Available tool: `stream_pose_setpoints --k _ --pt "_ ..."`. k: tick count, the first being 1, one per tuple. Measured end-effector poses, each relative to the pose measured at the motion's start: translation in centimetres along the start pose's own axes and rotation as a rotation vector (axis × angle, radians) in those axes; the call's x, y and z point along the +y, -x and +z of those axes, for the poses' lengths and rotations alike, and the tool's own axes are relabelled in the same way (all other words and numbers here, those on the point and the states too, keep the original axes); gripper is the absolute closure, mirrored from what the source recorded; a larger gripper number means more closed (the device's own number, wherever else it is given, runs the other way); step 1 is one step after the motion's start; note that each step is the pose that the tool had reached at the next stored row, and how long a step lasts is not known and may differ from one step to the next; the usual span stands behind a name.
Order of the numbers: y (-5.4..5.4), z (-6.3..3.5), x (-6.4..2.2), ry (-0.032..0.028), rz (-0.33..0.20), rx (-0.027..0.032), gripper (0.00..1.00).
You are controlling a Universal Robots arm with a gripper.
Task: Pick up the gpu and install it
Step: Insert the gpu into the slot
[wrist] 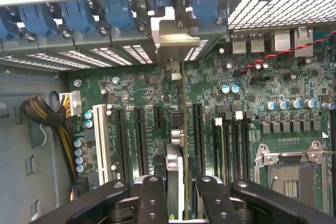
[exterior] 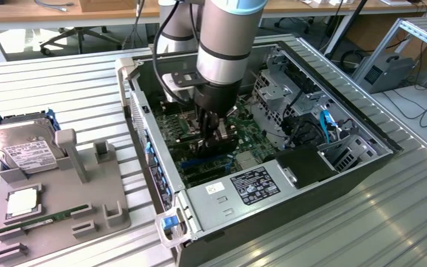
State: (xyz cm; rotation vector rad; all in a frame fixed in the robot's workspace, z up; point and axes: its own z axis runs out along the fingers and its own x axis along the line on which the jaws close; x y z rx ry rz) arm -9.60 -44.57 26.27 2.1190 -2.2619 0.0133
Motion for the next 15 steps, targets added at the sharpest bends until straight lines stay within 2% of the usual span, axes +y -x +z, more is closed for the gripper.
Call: stream_pose_setpoints --k 4,9,15 --pt "0.01 -0.09 -0.20 0.0005 -0.001 0.0004 0.73" --pt "-0.02 -0.96 -0.18 0.0003 -0.001 0.0003 0.73" --pt "-0.02 -0.97 -0.18 0.0002 -0.001 0.0003 0.73"
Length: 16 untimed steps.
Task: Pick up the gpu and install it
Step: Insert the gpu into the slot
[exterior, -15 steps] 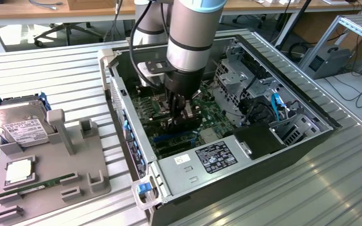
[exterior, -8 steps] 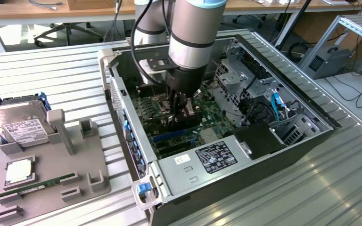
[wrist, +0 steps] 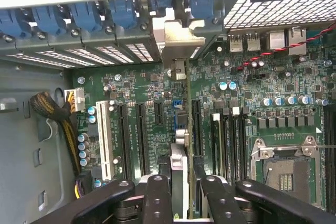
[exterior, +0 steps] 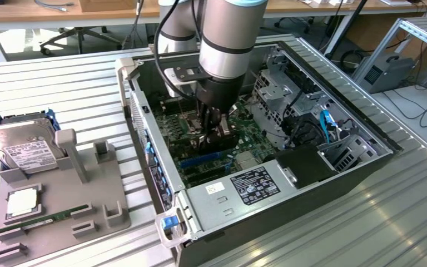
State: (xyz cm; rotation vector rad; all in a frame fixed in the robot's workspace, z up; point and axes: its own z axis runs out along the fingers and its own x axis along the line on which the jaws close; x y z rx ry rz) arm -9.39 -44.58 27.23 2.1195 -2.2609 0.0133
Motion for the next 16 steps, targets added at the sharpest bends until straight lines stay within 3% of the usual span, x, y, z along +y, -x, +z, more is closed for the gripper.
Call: stream_pose_setpoints --k 9,16 --pt "-0.62 0.02 -0.02 0.0000 0.000 -0.0001 0.73" --pt "-0.67 0.06 0.68 -0.0001 0.000 -0.0002 0.73"
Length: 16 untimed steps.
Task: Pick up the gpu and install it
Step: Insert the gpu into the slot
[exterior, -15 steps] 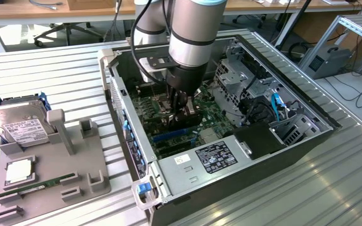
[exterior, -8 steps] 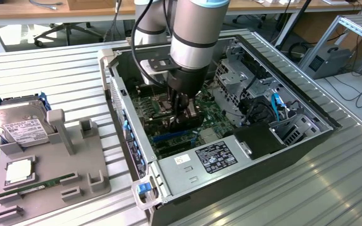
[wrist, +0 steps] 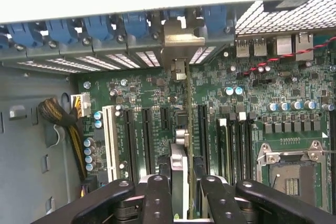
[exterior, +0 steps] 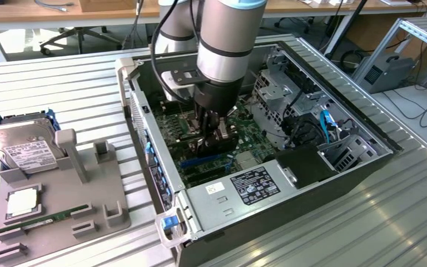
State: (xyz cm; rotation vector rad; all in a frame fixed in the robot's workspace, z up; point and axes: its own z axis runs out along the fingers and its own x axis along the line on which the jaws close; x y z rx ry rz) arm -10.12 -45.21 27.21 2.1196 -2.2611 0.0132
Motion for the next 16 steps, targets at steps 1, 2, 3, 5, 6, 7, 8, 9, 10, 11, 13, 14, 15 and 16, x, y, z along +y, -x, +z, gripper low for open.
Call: stream_pose_setpoints --k 1,2,3,5,6,7,8,9,10,11,13,14,15,16 --pt "-0.01 0.02 0.18 -0.0001 0.000 0.0000 0.73" --pt "-0.02 0.05 0.35 -0.0001 0.000 -0.0001 0.73" --pt "-0.02 0.05 0.38 -0.0001 0.000 0.0000 0.73" --pt "-0.02 0.05 0.39 0.0001 0.000 0.0002 0.73" --pt "-0.03 0.06 0.39 0.0000 0.000 0.0001 0.73" --pt "-0.03 0.07 0.40 0.0000 0.000 0.0002 0.73" --pt "-0.03 0.08 0.40 0.0000 0.000 0.0002 0.73" --pt "-0.02 0.12 0.39 -0.0001 0.000 -0.0001 0.73" --pt "-0.02 0.17 0.39 -0.0001 0.000 -0.0001 0.73" --pt "-0.02 0.21 0.39 -0.0001 0.000 -0.0001 0.73" --pt "-0.02 0.35 0.39 0.0000 0.000 0.0001 0.73" --pt "-0.01 0.42 0.39 0.0000 0.000 0.0001 0.73" --pt "-0.01 0.51 0.39 0.0000 0.000 0.0000 0.73" --pt "0.00 0.62 0.38 -0.0001 0.000 0.0000 0.73"
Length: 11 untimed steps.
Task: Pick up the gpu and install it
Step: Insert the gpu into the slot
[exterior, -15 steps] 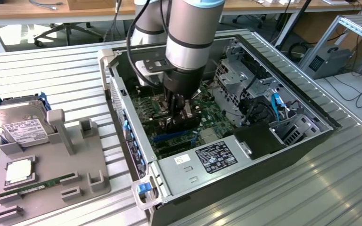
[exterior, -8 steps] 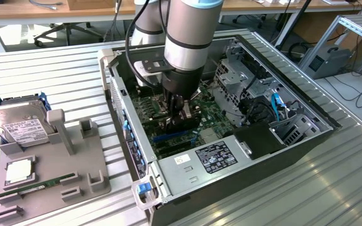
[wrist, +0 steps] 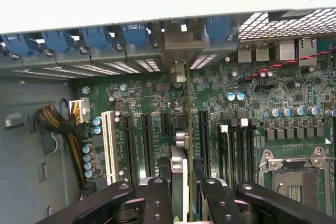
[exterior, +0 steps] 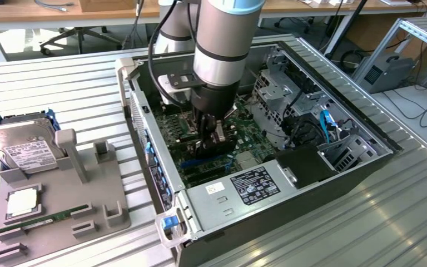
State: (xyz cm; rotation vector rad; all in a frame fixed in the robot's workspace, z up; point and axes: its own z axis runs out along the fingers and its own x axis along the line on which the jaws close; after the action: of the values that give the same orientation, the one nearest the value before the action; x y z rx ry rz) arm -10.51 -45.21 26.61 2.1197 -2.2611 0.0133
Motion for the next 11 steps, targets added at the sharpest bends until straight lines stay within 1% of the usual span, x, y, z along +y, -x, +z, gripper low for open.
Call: stream_pose_setpoints --k 11 --pt "0.01 0.36 0.00 0.0002 0.000 0.0003 0.73"
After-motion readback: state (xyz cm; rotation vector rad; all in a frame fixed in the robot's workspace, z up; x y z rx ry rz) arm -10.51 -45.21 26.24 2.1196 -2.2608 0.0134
